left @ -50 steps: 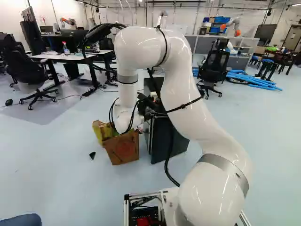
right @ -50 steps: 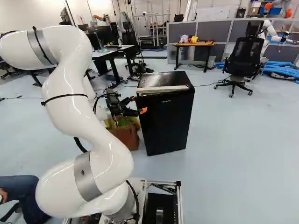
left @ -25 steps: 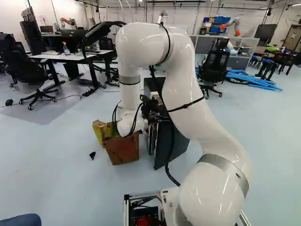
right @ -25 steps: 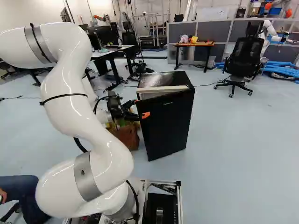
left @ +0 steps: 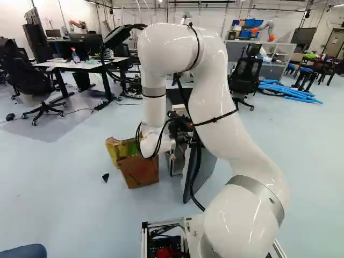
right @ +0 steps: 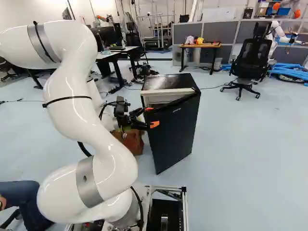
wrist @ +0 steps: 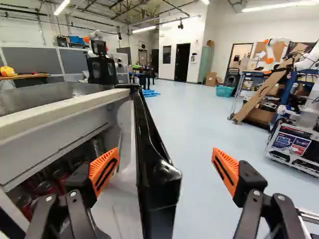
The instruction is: Grab a drink from the fridge
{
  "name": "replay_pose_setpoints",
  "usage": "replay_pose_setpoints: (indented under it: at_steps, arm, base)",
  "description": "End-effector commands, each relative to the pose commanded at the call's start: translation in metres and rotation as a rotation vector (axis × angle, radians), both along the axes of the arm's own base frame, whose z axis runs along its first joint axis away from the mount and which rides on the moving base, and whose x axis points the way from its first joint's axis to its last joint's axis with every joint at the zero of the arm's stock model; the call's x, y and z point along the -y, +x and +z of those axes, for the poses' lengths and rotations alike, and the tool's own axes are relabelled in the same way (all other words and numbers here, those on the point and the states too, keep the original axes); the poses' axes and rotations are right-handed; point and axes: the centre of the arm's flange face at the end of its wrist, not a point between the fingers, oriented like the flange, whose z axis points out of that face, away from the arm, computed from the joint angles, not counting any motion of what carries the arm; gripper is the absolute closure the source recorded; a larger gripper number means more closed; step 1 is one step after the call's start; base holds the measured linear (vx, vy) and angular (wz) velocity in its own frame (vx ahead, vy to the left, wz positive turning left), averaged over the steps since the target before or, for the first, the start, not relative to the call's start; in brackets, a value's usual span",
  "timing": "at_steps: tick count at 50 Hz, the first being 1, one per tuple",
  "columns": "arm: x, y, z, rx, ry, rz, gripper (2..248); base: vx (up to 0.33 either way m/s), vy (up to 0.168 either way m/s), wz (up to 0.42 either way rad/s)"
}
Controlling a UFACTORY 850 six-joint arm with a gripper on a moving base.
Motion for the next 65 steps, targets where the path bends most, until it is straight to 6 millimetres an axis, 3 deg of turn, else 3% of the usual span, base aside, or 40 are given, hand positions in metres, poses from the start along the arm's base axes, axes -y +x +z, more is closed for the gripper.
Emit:
replay_pose_setpoints:
  at_steps: [40, 49, 65]
  arm:
    - [0.072, -0.039, -0.004, -0.062, -0.047, -0.362, 3]
    - [0.091, -0.035, -0.003, -0.054, -0.041, -0.442, 3]
    - [0.126, -0.008, 0.002, 0.005, 0.022, -0.585, 3]
  base:
    - [0.0, 0.0, 0.0]
    - [0.0, 0.0, 0.0]
    - [0.0, 0.0, 0.0]
